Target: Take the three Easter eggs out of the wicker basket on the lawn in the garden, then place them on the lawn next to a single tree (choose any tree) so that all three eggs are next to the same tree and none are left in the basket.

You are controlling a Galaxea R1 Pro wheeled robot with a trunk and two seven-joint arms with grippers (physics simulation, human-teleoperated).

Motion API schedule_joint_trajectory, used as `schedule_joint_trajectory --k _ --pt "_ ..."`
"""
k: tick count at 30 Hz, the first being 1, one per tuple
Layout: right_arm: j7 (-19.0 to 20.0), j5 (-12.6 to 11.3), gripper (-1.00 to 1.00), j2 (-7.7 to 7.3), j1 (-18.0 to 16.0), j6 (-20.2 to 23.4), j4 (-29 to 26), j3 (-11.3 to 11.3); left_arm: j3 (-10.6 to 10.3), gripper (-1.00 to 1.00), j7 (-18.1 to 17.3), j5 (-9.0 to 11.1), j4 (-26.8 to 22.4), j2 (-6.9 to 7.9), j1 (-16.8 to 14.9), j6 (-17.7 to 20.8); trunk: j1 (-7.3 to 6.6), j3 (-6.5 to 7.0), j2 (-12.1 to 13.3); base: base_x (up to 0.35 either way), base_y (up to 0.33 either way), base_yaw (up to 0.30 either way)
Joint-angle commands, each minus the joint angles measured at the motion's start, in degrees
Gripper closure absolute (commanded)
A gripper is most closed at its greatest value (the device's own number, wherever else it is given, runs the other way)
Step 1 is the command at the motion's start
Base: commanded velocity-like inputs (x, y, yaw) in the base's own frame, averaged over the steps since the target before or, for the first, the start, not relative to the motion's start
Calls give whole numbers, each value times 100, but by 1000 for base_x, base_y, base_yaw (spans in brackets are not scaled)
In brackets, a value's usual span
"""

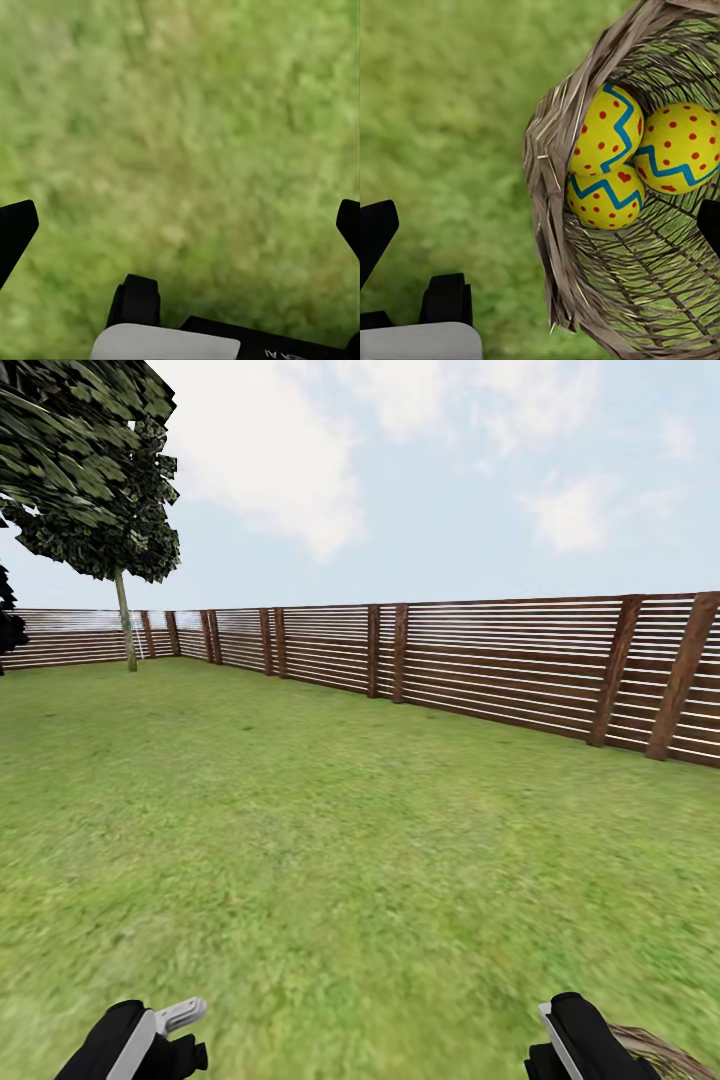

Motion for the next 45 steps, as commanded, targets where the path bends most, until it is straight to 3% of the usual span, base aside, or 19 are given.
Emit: schedule_joint_trajectory --k 1,5,19,42,45 --pt "15 37 -100 -2 -1 29 -6 8 4 -100 52 61 -7 -3 -2 23 -1 -7 -3 0 0 0" --pt "15 37 -100 -2 -2 30 -6 8 3 -100 50 61 -10 -7 -2 23 -1 -7 -3 0 0 0" --pt "15 37 -100 -6 -3 32 -6 4 4 -100 53 70 9 -9 -2 23 307 -258 -565 0 0 0" --pt "15 37 -100 -2 -3 31 -6 5 3 -100 45 70 20 -119 -2 21 307 -258 -565 -58 0 0" --pt "15 37 -100 -10 -3 33 -6 3 1 -100 45 70 20 -122 -2 20 373 -312 -685 0 0 0"
